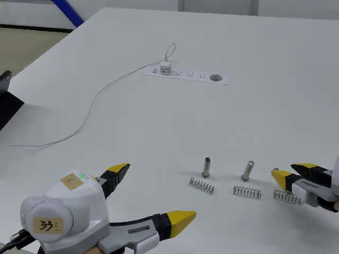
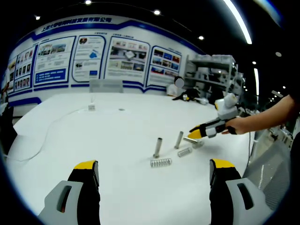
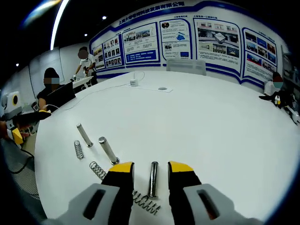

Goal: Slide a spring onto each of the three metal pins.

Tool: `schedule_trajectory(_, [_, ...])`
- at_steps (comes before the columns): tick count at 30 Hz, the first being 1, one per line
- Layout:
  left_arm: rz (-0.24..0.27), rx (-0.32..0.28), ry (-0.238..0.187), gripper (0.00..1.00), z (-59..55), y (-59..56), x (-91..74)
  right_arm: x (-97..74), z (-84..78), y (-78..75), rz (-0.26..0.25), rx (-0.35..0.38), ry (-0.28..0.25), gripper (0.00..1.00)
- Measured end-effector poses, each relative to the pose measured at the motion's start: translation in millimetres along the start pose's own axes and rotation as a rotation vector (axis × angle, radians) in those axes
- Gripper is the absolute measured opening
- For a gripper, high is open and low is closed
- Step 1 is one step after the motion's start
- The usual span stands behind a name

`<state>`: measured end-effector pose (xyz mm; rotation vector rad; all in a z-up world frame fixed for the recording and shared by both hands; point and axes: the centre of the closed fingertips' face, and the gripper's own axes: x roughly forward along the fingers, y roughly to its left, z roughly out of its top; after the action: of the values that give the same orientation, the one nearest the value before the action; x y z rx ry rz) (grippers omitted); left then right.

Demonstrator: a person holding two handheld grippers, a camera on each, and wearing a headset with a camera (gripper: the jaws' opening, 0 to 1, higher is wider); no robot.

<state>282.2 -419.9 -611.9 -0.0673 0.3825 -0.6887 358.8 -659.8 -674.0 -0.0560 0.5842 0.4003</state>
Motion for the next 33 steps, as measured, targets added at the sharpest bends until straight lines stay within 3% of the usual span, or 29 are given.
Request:
schedule_trajectory(13, [0.005,-0.006,-0.002,1.0,0.2,1.3,-0.3,13.9,-13.5,-2.0,-0.016,-0.015,0.086,0.23])
schedule_trajectory(21, [0.011,-0.011,-0.002,1.0,0.0,2.9,-0.5,14.9,-15.5,-4.6,-0.037,-0.021,0.102,0.16])
schedule_trajectory(33, [0.008,-0.005,0.002,1.0,-0.8,2.1,-0.2,16.9,-14.7,-0.5,-0.027,-0.036,0.141,0.11])
